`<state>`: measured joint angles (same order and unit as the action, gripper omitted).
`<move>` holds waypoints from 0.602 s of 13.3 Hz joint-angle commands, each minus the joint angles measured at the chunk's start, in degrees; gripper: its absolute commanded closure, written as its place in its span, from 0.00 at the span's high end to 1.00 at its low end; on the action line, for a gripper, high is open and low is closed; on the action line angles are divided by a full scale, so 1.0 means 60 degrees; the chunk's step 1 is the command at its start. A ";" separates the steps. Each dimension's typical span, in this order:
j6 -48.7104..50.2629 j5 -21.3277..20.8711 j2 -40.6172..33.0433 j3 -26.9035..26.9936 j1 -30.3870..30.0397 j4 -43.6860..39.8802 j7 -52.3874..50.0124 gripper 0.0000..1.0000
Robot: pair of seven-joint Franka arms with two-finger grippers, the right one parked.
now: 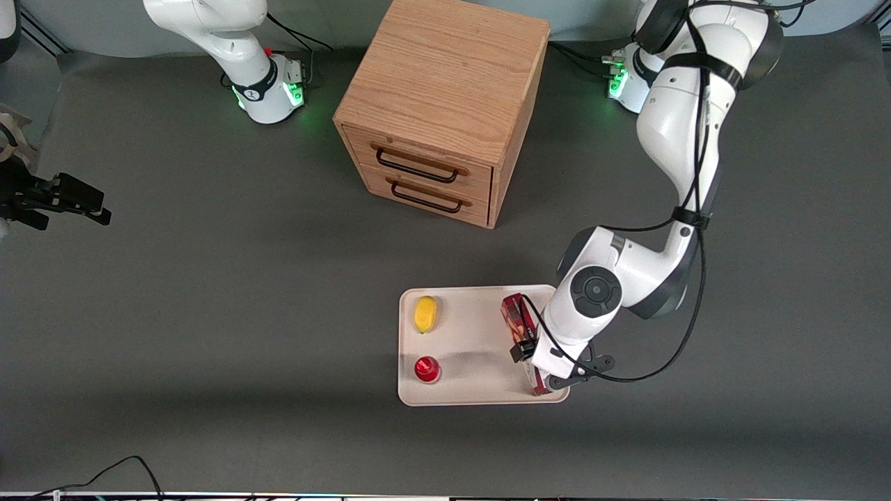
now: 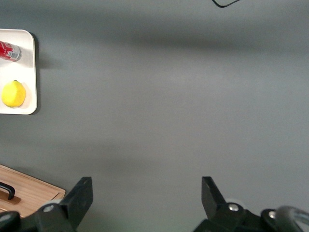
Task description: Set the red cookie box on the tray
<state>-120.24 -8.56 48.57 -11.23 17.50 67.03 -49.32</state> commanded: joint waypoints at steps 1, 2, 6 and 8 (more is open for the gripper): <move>0.1898 0.0007 -0.1294 0.0025 -0.0206 -0.0024 -0.0013 1.00; 0.2471 0.0007 -0.1864 0.0069 -0.0293 0.0049 0.0118 1.00; 0.5050 0.0444 -0.3696 0.0054 -0.1301 0.0268 0.2207 1.00; 0.5274 0.0475 -0.4896 0.0054 -0.2122 0.1303 0.3380 1.00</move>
<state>-88.92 -7.16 26.75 -10.76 9.18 66.47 -35.99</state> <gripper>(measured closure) 0.000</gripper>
